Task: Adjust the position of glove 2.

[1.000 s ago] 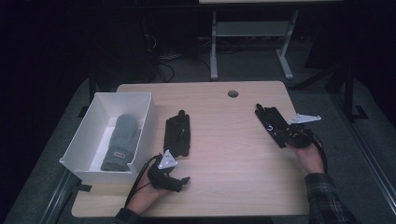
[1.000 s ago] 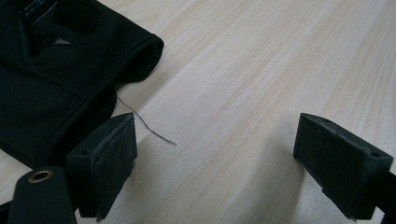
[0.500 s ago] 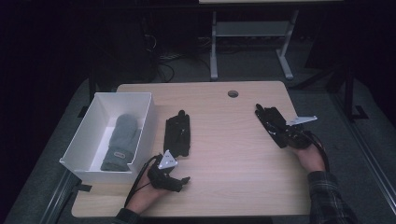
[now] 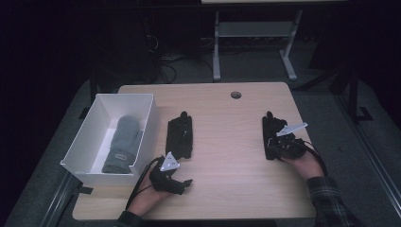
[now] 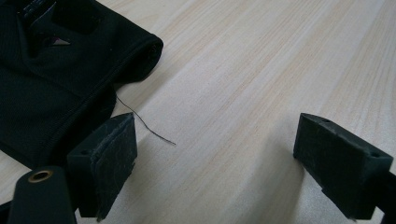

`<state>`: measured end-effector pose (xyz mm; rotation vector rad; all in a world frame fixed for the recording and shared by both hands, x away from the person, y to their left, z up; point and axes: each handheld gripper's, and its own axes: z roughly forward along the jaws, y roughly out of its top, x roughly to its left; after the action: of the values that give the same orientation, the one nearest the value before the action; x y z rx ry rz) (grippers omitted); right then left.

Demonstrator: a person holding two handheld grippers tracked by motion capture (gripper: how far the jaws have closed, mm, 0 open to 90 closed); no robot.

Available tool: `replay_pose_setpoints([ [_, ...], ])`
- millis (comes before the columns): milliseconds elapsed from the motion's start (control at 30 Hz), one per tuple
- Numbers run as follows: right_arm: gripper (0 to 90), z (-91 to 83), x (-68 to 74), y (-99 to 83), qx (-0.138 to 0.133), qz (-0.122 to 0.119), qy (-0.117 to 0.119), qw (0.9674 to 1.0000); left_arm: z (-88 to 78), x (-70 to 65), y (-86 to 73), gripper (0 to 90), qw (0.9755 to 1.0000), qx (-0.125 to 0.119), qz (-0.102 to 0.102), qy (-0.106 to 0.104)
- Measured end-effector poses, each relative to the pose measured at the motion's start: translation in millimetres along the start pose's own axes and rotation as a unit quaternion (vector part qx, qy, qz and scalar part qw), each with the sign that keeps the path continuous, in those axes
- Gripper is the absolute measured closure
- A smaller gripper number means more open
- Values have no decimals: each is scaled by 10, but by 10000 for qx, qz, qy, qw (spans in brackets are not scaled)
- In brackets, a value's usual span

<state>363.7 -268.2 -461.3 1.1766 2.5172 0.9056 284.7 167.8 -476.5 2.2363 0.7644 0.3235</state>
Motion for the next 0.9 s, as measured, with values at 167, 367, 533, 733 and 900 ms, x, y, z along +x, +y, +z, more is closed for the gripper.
replay_pose_setpoints([
  [167,900,37,179,34,29,-196,263,9995,8,7,8,128,10000,5,6,-12],
  [367,900,75,413,76,86,-511,482,9975,11,6,9,128,10000,-2,-2,-13],
  [533,900,111,635,105,110,-705,744,9947,11,6,10,128,10000,-2,-1,-12],
  [733,900,173,917,155,109,-971,1072,9894,11,6,10,128,10000,-1,1,-12],
  [900,900,227,1094,199,90,-1134,1280,9852,11,8,11,128,10000,-1,9,-18],
])
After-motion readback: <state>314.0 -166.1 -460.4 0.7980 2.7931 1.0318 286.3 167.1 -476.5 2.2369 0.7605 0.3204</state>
